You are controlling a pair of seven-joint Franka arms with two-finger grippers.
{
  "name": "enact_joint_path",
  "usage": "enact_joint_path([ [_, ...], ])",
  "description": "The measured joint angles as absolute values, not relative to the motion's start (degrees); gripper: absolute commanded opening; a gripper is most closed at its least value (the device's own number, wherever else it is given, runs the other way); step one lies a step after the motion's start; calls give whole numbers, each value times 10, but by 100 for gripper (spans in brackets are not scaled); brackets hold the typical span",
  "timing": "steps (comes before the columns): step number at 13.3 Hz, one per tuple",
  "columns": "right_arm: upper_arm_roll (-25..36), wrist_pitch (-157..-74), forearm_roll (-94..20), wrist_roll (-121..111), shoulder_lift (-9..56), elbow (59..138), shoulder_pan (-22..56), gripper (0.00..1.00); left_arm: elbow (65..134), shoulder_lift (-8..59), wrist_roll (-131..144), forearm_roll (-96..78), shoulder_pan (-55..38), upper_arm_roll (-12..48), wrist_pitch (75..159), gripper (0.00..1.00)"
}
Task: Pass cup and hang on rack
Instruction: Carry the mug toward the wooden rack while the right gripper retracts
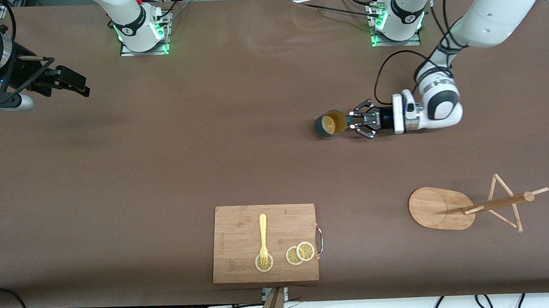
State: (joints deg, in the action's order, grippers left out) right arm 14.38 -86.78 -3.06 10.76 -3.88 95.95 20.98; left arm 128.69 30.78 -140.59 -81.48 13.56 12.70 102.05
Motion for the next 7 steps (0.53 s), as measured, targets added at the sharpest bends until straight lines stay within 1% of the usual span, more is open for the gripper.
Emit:
enact_joint_path([
  [2,146,-871,-21,88,-38,960,205,100,1283,237,-1307,-731,190,124,1002,0],
  [3,137,-872,-21,80,-38,960,190,100,1283,208,-1270,-692,224,121,990,0],
  [4,106,-873,-20,70,-36,960,152,100,1283,188,-1244,-658,262,119,973,0],
  [6,7,-876,-20,57,-34,958,44,100,1269,178,-1200,-591,340,115,939,0],
  [7,-20,-877,-20,56,-33,957,17,100,1252,179,-1164,-562,375,114,918,0],
])
